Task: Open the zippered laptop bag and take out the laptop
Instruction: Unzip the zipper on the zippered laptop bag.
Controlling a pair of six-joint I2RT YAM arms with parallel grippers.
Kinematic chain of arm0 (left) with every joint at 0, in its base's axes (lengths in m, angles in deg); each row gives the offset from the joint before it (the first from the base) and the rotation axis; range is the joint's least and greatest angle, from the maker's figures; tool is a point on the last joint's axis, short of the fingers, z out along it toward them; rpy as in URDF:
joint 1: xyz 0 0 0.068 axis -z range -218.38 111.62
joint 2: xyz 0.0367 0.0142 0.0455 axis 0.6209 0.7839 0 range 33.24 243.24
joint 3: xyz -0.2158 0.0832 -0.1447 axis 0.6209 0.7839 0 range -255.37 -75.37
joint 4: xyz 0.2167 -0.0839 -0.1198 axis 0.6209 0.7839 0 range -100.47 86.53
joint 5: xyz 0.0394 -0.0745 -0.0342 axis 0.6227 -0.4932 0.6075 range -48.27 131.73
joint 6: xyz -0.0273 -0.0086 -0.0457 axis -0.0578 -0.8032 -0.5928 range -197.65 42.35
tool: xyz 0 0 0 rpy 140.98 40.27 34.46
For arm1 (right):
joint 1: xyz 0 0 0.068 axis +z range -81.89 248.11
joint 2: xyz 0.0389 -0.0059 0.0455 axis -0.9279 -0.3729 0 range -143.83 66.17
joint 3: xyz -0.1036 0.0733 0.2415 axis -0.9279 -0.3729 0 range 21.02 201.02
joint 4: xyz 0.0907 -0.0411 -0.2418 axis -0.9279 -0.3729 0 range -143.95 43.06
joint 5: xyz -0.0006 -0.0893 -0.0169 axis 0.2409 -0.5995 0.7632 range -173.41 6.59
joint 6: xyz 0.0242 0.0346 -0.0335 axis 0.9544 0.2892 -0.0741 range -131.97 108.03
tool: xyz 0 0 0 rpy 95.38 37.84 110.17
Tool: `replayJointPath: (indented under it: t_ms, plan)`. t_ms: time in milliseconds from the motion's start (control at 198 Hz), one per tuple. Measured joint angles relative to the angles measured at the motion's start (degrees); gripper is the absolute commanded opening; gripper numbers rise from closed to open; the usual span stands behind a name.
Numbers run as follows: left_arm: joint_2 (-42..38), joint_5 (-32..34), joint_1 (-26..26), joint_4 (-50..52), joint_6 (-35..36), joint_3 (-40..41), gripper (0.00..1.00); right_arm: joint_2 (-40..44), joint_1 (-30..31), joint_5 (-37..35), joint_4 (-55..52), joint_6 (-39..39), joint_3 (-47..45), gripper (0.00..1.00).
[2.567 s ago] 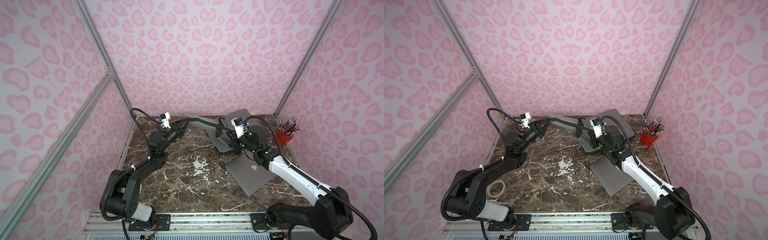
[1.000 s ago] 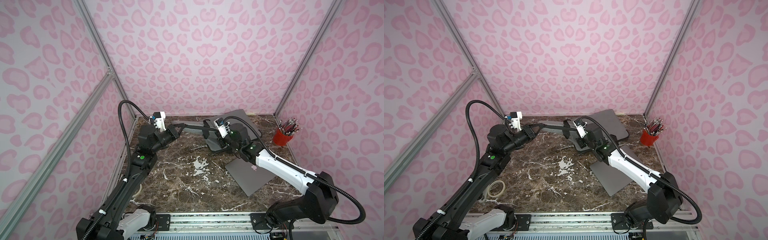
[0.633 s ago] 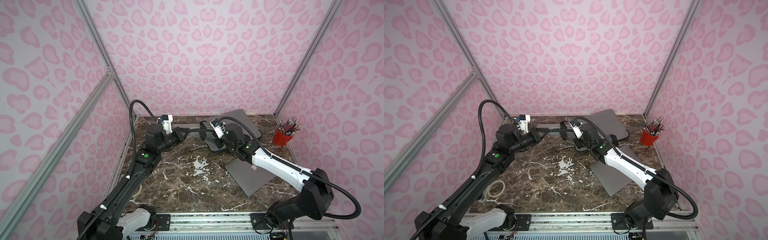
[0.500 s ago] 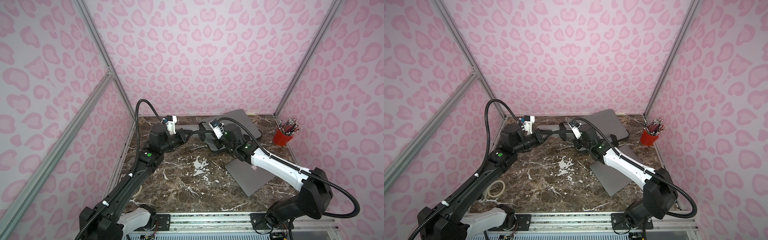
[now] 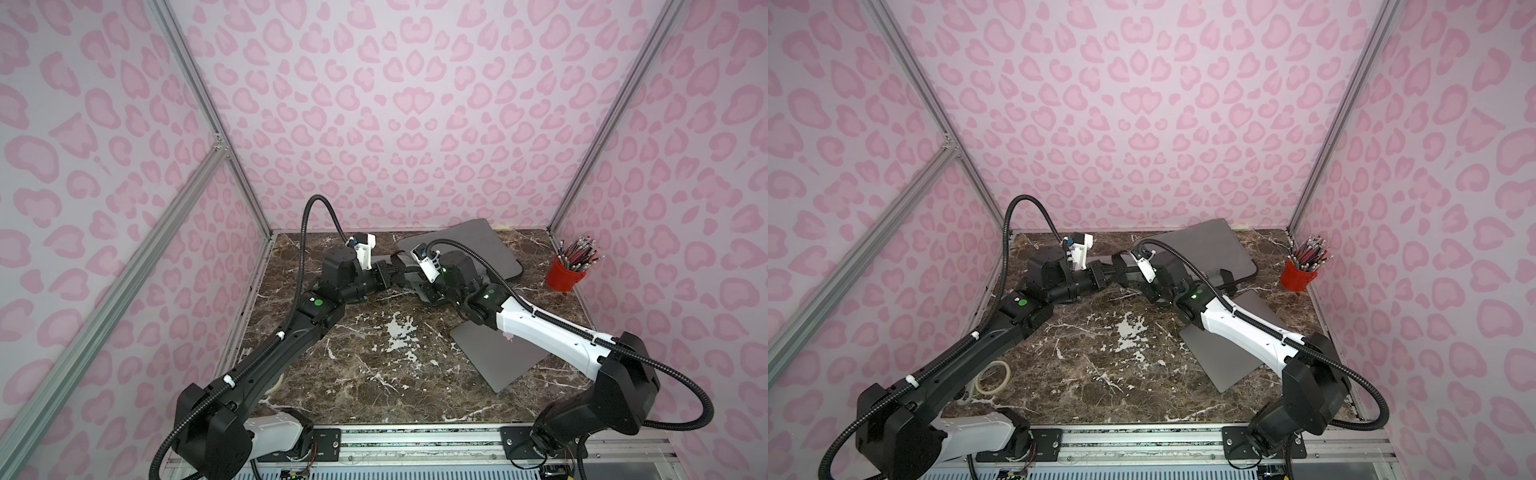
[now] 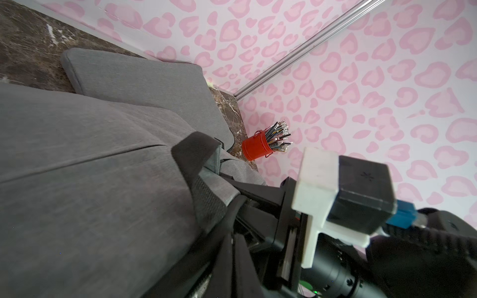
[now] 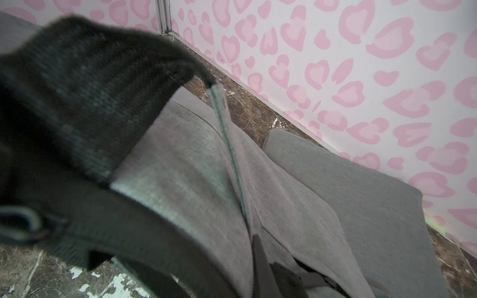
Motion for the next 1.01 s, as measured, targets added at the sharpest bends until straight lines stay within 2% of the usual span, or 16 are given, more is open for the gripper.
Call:
replayJointPath:
  t_ms: [338,514,575,681,1008]
  plan:
    - [3.41,-0.37,1.97,-3.17,-0.83,-1.05,0.02,0.46,0.02,1.2,0.07,1.38,-0.33,0.0]
    - [2.1,-0.31,2.14,-0.94,0.7,-2.62,0.39,1.16,0.13,1.42,0.42,1.75,-0.68,0.0]
    - [0.07,-0.04,2.05,0.7,1.9,-2.97,0.45,1.2,0.13,1.57,0.46,1.77,-0.9,0.0]
    - [-3.89,2.56,1.07,3.72,4.22,-3.32,0.5,1.4,0.11,1.6,0.39,1.73,-1.09,0.0]
    - [-13.14,9.38,-4.0,16.24,7.74,-4.04,0.51,2.73,-0.72,1.81,0.61,1.88,-1.64,0.0]
